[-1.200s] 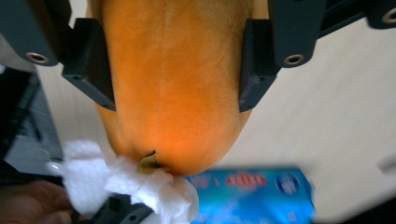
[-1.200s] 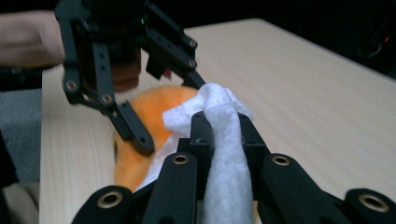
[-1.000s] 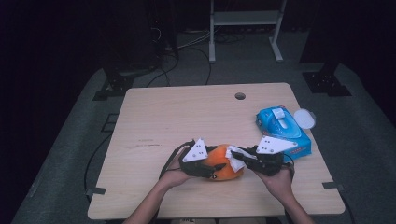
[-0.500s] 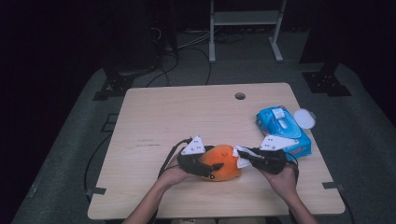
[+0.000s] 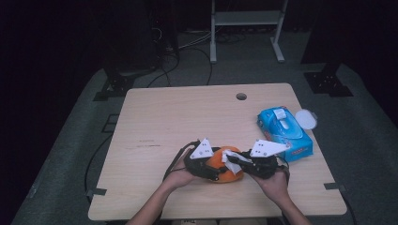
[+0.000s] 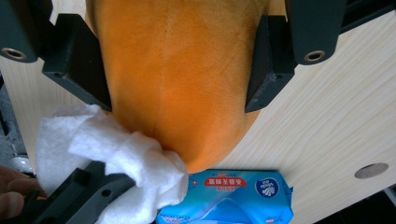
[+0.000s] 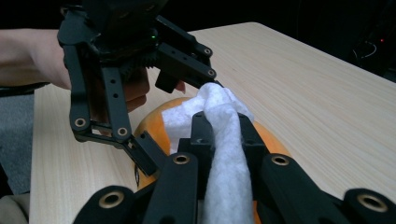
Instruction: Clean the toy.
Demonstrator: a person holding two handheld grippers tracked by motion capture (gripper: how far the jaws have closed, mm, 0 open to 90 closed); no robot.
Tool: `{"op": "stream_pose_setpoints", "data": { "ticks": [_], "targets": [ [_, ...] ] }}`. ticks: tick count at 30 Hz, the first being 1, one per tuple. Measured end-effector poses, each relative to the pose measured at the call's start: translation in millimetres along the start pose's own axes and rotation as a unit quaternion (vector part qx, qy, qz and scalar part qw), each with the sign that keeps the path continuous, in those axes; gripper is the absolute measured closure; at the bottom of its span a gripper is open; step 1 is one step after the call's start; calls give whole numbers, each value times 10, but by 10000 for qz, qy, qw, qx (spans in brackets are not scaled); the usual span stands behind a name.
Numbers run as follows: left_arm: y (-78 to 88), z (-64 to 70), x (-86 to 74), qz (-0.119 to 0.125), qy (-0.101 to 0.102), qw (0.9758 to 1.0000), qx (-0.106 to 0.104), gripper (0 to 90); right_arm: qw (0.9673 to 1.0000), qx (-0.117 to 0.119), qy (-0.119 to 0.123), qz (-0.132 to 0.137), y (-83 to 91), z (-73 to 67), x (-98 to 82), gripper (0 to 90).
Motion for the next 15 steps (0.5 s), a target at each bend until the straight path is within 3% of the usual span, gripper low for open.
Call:
{"op": "stream_pose_setpoints", "data": {
  "ticks": [8,11,15],
  "targets": [
    [1,-46,-27,41,203,9998,-18,292,9989,-232,-399,-82,75,304,-155,803],
    [-5,-38,-19,21,171,9999,-11,290,9985,-259,-474,-58,85,307,-152,803],
    [-21,8,11,27,26,10000,-35,289,9995,-124,-284,65,45,170,-44,803]
  ]
}}
Point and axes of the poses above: each handheld gripper's, and its own axes: y roughly backward along the jaws, x roughly out of its top, z roughly to its right, the point moved 10 cm from there along -y, roughly forward along the jaws, and after that the axes turned 3 degrees about -y, right-handed, at the moved point
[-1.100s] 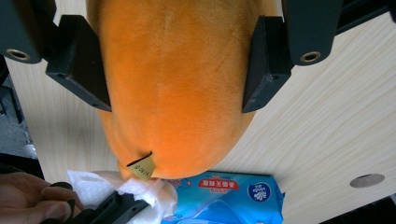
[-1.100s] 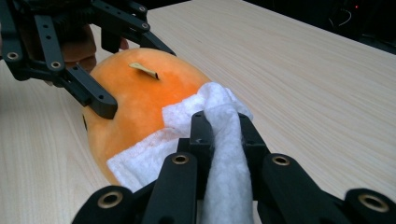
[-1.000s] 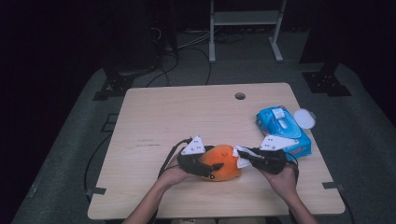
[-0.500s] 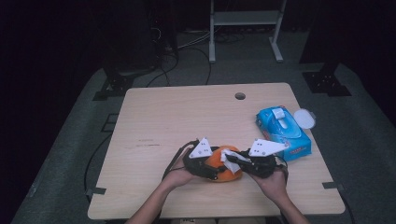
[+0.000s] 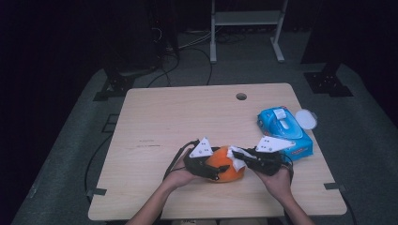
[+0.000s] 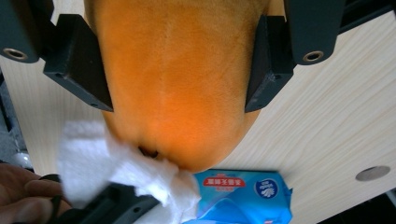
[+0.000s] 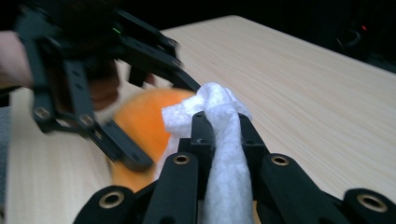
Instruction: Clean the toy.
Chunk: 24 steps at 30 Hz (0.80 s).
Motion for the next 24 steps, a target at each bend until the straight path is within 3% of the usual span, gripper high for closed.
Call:
{"op": "stream_pose_setpoints", "data": {
  "ticks": [2,5,10,15,24],
  "targets": [
    [-16,27,18,-10,-84,10000,2,289,9997,192,148,89,-33,-108,52,802],
    [-11,24,7,-23,-96,10000,7,287,9995,156,270,10,-78,-134,33,803],
    [6,-7,39,72,-52,10000,-37,205,9998,215,10,-8,-68,-40,-28,803],
    [56,-52,30,88,115,9998,-108,141,9997,228,-57,11,-46,-11,-52,803],
    [120,-77,-20,43,177,9994,-278,126,9998,116,-160,8,0,95,-79,802]
  ]
}}
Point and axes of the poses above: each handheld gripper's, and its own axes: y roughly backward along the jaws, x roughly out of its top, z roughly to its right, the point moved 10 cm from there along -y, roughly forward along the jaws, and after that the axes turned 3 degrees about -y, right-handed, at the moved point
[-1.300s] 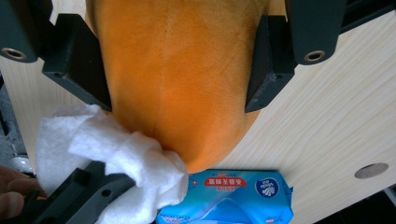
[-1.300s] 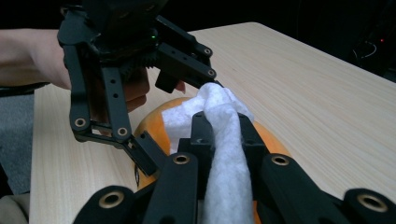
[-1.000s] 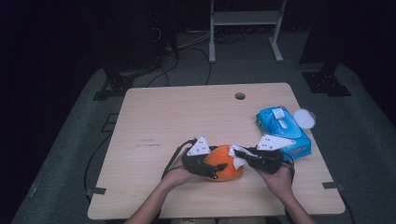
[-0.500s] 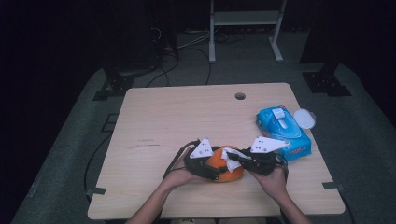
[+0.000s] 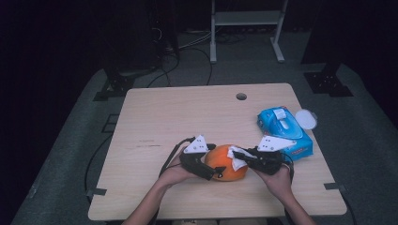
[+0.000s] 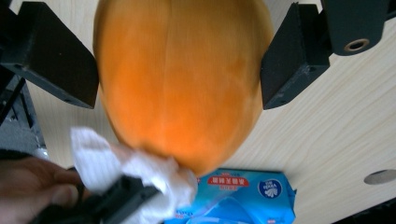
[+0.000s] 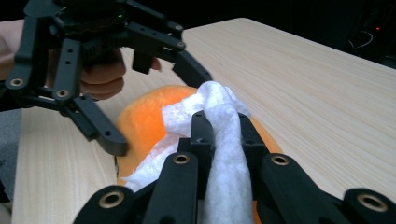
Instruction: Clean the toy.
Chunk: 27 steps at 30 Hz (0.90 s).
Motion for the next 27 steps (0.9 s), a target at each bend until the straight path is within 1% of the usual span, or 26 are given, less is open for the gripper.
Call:
{"op": "stream_pose_setpoints", "data": {
  "ticks": [2,4,5,7,9,10,11,12,15,16,17,18,19,21,22,24,25,26,27],
  "targets": [
    [7,0,-14,21,41,10000,-75,150,10000,-16,-31,2,10,31,-3,802],
    [1,-4,-28,26,29,10000,-74,214,10000,-19,-64,-3,9,39,-3,802],
    [-3,-1,-29,30,42,10000,-57,244,10000,-47,-42,-12,8,41,1,802],
    [-7,-3,-21,-8,-7,10000,46,288,9999,-115,-28,0,15,30,23,802],
    [-15,9,2,-30,-24,9999,95,309,9998,-172,53,60,25,3,69,802],
    [-33,23,28,-12,-49,9999,108,312,9998,-158,61,88,24,-20,88,802],
    [-42,31,38,-29,-89,9999,116,314,9998,-85,102,124,13,-74,119,802],
    [-57,44,52,-43,-130,9998,126,314,9998,-65,148,117,0,-113,131,802],
    [-77,69,56,-89,-208,9996,177,314,9992,40,396,44,-82,-267,142,802],
    [-68,68,42,-95,-201,9996,179,315,9989,-2,459,13,-95,-276,135,802],
    [-61,57,33,-85,-197,9996,177,317,9987,-42,498,-31,-100,-269,127,803],
    [-59,49,27,-62,-155,9997,181,319,9989,-59,474,-32,-91,-239,128,803],
    [-52,35,15,-82,-159,9997,170,320,9991,-110,410,-43,-70,-195,124,803],
    [-48,18,3,-63,-90,9998,155,320,9992,-224,327,-37,-25,-91,105,803],
    [-49,13,2,-26,-52,9999,150,320,9992,-337,229,-45,16,-1,79,803],
    [-57,14,10,18,-12,9999,142,320,9993,-361,32,-17,71,111,47,802],
    [-62,20,17,6,-23,9999,158,320,9993,-337,-131,14,97,148,37,802],
    [-66,28,23,-12,-78,9998,168,320,9992,-374,-108,21,103,159,41,803],
    [-68,38,25,-33,-129,9998,170,320,9992,-400,-66,15,100,138,51,803]
  ]
}}
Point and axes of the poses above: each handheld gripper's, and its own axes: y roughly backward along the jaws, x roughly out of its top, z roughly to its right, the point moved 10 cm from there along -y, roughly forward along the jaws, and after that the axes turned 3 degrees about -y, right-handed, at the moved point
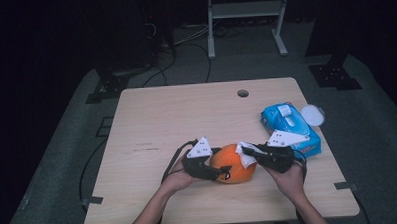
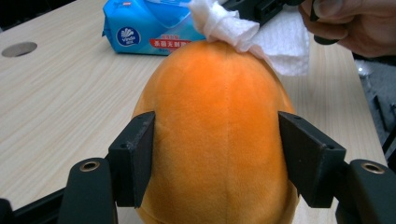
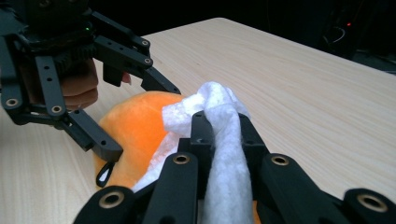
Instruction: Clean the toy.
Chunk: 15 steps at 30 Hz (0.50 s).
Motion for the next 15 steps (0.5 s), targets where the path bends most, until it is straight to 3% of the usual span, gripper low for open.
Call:
{"op": "stream_pose_setpoints", "data": {
  "ticks": [3,4,6,8,11,13,15],
  "targets": [
    [-20,31,11,10,-44,10000,15,319,9998,79,152,51,-41,-130,50,802],
    [-29,52,18,27,-3,10000,5,319,9994,209,242,97,-83,-231,81,802],
    [-47,92,25,12,-107,9999,-20,320,9988,316,353,82,-128,-337,97,802],
    [-52,110,32,-8,-164,9999,-5,320,9983,298,492,-3,-147,-401,95,802],
    [-42,99,31,3,-133,9999,-31,323,9982,188,557,-82,-126,-364,100,803],
    [-35,86,16,17,-111,9999,-49,321,9994,8,323,-96,-66,-161,73,803],
    [-36,83,25,62,-37,9999,-95,286,9999,62,54,-97,-40,-69,18,803]
  ]
}}
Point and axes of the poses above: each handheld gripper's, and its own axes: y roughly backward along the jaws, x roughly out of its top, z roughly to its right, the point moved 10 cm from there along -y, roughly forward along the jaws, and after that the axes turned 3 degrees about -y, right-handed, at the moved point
